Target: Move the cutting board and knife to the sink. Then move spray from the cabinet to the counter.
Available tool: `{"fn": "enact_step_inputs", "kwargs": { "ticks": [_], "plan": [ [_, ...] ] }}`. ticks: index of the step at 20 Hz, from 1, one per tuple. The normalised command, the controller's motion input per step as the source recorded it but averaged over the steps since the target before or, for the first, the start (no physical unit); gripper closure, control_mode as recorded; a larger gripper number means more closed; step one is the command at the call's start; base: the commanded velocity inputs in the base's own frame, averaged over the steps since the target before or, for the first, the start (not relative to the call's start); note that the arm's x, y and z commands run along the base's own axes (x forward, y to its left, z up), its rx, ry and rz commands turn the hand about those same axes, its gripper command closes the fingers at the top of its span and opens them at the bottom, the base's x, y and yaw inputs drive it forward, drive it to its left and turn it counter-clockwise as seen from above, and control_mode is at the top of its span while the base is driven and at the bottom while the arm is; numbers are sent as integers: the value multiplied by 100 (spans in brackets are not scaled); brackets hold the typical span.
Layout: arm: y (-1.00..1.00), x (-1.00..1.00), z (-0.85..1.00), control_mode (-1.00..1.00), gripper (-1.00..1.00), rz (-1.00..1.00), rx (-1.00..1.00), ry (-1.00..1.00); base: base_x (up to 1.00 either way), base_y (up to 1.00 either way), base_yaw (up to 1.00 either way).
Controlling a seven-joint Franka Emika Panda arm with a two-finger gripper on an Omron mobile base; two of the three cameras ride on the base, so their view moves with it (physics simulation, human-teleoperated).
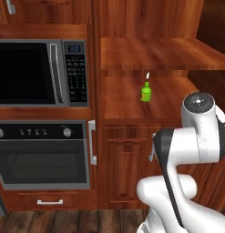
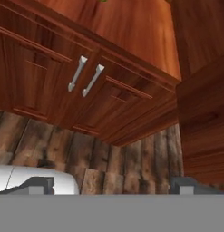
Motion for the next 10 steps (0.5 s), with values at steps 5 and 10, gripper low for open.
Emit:
{"fn": "enact_step_inputs", "kwargs": {
  "ticks": [5,10],
  "plan": [
    [-16,-6,-23,-100,-100,0,18,-1,0,0,0],
    [-14,-8,-19,-100,-100,-5,32,-9,0,0,0]
  ]
}}
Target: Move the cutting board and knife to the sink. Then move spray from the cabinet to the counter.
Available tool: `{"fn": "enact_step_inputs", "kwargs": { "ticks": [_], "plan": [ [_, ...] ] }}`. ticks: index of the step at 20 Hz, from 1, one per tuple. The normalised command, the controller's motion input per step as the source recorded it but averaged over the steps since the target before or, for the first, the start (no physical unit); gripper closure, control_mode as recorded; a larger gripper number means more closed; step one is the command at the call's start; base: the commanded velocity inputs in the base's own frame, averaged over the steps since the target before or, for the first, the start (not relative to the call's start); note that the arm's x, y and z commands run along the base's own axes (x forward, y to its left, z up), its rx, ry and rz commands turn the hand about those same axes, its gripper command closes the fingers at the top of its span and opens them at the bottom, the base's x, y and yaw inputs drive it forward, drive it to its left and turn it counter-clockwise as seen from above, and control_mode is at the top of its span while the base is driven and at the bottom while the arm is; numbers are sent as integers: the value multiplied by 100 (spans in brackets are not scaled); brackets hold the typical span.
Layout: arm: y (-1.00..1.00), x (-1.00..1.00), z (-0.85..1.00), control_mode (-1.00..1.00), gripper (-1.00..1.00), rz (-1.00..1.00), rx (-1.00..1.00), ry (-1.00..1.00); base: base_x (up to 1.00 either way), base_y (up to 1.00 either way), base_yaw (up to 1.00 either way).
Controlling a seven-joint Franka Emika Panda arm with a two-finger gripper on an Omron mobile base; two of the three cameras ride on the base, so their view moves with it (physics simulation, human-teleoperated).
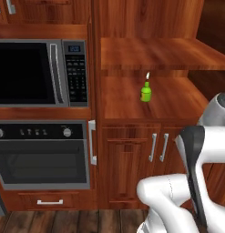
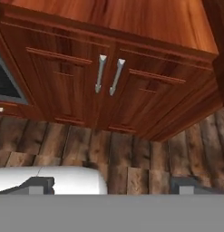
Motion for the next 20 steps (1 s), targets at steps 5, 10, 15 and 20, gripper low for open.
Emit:
{"fn": "enact_step_inputs", "kwargs": {
  "ticks": [5,10,15,20],
  "plan": [
    [0,0,0,-100,-100,-8,26,-6,0,0,0],
    [1,0,-10,-100,-100,-1,7,0,0,0,0],
    [4,0,-42,-100,-100,0,4,0,0,0,0],
    [7,0,-28,-100,-100,0,2,-3,0,0,0]
  ]
}}
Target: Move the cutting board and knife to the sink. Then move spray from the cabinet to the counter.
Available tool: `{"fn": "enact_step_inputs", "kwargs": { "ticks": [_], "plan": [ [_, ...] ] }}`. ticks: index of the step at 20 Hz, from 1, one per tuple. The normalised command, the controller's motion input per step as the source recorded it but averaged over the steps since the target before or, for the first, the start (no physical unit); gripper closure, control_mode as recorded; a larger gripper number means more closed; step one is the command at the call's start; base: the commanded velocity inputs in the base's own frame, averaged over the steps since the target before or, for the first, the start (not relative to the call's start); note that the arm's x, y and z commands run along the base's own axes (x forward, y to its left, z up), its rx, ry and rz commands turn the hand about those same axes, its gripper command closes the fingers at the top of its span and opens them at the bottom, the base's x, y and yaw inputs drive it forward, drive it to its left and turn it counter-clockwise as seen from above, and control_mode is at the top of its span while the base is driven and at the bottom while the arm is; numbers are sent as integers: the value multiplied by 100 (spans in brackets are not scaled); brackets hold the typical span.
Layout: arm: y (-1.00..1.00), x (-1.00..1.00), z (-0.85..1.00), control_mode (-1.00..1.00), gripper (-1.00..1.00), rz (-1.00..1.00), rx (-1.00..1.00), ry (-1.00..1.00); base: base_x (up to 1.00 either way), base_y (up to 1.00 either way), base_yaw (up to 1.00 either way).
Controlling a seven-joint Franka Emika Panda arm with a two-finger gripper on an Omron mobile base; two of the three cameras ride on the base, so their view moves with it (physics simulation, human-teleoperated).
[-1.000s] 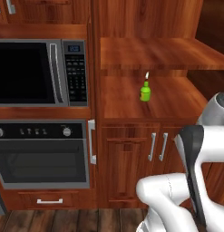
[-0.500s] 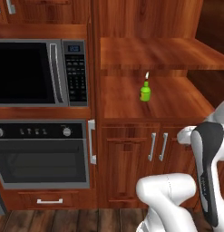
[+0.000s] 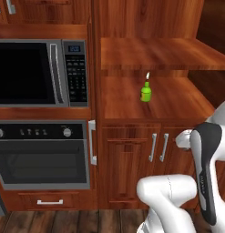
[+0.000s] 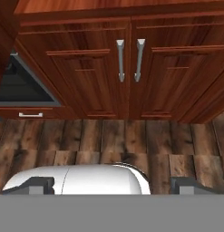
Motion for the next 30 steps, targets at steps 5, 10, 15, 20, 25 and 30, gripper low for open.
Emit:
{"fn": "enact_step_inputs", "kwargs": {
  "ticks": [5,10,15,20,25,30],
  "plan": [
    [9,2,-27,-100,-100,0,0,-9,0,0,0],
    [16,3,-50,-100,-100,0,0,-11,0,0,0],
    [19,0,-72,-100,-100,0,0,-7,0,0,0],
    [7,3,-39,-100,-100,0,-1,-11,0,0,0],
    [2,6,-22,-100,-100,0,-1,-18,0,0,0],
    [10,1,-15,-100,-100,0,-1,-31,0,0,0]
  ]
}}
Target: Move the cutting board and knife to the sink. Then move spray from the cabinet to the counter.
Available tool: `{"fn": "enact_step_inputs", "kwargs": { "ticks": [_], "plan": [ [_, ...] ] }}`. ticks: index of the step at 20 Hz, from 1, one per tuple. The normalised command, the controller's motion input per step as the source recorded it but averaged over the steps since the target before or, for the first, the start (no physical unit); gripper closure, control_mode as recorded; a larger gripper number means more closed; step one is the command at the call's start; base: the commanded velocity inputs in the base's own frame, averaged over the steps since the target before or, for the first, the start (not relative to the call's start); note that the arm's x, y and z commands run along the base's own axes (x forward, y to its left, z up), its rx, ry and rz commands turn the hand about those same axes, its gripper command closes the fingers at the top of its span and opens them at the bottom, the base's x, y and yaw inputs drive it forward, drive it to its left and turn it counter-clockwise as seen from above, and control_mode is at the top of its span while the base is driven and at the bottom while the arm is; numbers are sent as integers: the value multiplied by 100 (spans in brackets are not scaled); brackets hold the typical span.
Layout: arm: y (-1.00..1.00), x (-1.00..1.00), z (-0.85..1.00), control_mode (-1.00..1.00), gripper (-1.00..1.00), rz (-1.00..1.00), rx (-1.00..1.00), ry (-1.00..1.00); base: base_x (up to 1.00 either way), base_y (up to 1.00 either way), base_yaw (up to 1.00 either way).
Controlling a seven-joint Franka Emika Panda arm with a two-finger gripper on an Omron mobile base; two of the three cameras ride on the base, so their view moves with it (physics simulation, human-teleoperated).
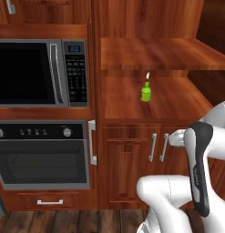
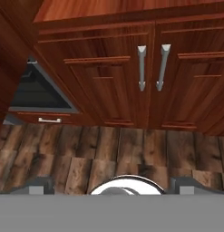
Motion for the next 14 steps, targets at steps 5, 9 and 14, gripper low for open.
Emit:
{"fn": "enact_step_inputs", "kwargs": {
  "ticks": [5,9,14],
  "plan": [
    [10,-6,0,-100,-100,-2,-1,-50,0,0,0],
    [8,-26,1,-100,-100,-3,-2,-55,0,0,0],
    [26,-20,0,-100,-100,-7,-16,-55,0,0,0]
  ]
}}
